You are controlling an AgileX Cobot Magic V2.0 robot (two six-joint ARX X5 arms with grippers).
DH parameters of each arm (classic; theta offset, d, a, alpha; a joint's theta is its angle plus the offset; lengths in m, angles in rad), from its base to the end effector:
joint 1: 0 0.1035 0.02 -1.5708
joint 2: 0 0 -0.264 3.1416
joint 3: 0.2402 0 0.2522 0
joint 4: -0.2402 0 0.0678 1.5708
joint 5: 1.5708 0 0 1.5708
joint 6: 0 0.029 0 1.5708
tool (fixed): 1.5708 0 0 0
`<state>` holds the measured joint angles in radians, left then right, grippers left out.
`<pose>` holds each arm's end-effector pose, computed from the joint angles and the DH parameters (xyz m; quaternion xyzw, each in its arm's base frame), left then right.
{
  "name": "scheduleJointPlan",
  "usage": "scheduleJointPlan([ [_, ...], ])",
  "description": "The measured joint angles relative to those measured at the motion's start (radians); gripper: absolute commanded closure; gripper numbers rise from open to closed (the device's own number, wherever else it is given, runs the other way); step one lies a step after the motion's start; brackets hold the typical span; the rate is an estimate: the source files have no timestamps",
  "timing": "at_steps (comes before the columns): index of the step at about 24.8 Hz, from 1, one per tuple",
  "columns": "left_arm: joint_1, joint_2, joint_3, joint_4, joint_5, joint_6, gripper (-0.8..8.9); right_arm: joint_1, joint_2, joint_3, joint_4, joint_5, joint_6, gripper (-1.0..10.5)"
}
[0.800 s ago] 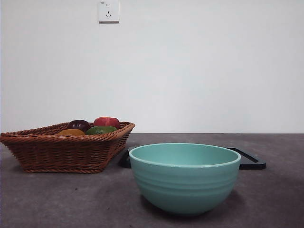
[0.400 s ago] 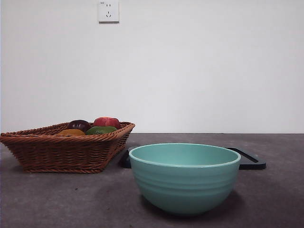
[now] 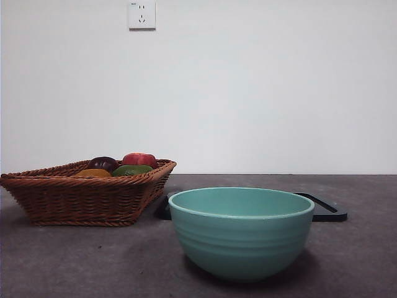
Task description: Pick up the wifruite, put it on the bowl, pick up the plate, put it on desk
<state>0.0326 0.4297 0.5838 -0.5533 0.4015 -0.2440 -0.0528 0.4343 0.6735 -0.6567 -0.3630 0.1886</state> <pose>0.1002 -0.0081 0.2736 -0.1596 0.2141 -0.1549 0.9512 0.0915 0.0055 0.2924 0.1336 0.2161 0.1314 0.9582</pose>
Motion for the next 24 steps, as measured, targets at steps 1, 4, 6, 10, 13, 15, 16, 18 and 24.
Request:
scheduleJointPlan([
  [1,-0.008,0.025,0.030,-0.017,0.013,0.014,8.03,0.010,0.028,0.030,-0.026,-0.008,-0.009,9.4],
  [4,-0.036,0.093,0.113,-0.079,0.044,0.050,8.03,0.055,0.109,0.114,-0.096,-0.028,-0.033,9.4],
  [6,-0.069,0.143,0.174,-0.134,0.050,0.076,8.04,0.097,0.160,0.171,-0.147,-0.030,-0.049,9.4],
  [10,-0.163,0.226,0.273,-0.253,0.070,0.111,8.03,0.216,0.261,0.286,-0.262,-0.032,-0.082,9.4],
  [13,-0.234,0.266,0.329,-0.313,0.073,0.129,8.03,0.304,0.317,0.345,-0.333,-0.034,-0.106,9.4],
  [15,-0.279,0.285,0.352,-0.355,0.074,0.138,8.04,0.365,0.344,0.364,-0.367,-0.034,-0.118,9.4],
  [16,-0.296,0.290,0.355,-0.369,0.074,0.145,8.04,0.389,0.348,0.364,-0.373,-0.034,-0.122,9.4],
  [18,-0.326,0.296,0.356,-0.388,0.074,0.154,8.04,0.435,0.350,0.364,-0.381,-0.034,-0.130,9.4],
  [24,-0.345,0.303,0.356,-0.391,0.074,0.157,7.35,0.491,0.355,0.364,-0.382,-0.034,-0.133,9.4],
])
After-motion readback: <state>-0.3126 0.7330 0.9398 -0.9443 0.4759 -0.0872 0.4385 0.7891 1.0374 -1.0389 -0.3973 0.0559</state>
